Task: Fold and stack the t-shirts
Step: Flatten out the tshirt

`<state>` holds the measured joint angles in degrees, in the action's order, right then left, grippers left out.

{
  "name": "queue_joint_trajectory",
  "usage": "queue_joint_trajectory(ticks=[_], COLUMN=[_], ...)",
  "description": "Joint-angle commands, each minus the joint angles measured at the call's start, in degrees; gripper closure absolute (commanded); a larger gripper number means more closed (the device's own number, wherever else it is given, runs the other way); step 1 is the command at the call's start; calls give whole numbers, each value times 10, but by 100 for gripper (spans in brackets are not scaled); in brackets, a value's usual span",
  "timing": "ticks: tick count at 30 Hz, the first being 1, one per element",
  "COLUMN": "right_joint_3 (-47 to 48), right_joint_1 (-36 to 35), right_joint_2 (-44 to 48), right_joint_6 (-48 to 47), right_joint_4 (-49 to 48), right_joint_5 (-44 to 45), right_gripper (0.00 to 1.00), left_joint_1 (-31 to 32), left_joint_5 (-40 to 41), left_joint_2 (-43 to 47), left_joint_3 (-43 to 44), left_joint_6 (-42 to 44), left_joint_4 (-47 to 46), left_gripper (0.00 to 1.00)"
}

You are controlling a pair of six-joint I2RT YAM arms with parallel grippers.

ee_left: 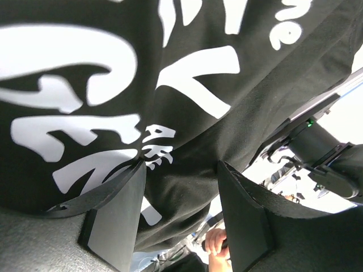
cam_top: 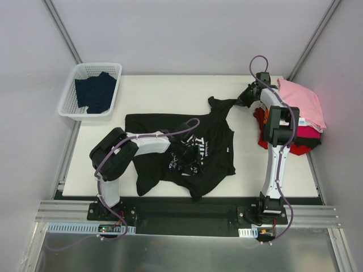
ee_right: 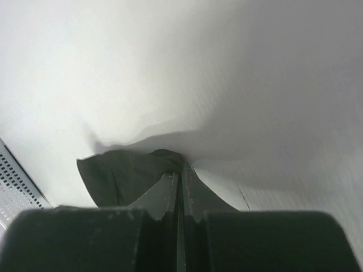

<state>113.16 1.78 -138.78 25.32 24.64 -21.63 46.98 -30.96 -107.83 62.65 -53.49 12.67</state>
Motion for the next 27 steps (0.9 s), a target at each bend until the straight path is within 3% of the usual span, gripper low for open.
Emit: queue_joint_trajectory(ticks=[1,4,6,8,12,18,24,27], right_joint_3=[46,57,63,48,-45,-223,-376,-462], right_joint_1=[9,9,10,10,11,13,-33,-68], right_joint_2=[-16,-21,-24,-16,67,254,410,478], right_joint_6=[24,30,38,40,18,-43,-98,-104], right_joint_4=[-24,-25,-25,-28,-30,8,68,87], right_joint_5=[28,28,9,-8,-23,-46,-56,-44], right_gripper=[99,98,90,74,61,60,61,61], left_joint_1=[11,15,17,18,17,14,-23,-83], left_joint_5=[13,15,15,13,-3,-16,19,39], left_joint_2=[41,56,67,71,61,18,-8,28], left_joint_3=[-29,-44,-51,-50,-4,139,255,201], left_joint_6=[-6,-6,-5,-1,15,56,88,76], left_joint_4=[12,12,12,13,13,59,134,168], left_gripper=[46,46,46,46,37,15,13,13])
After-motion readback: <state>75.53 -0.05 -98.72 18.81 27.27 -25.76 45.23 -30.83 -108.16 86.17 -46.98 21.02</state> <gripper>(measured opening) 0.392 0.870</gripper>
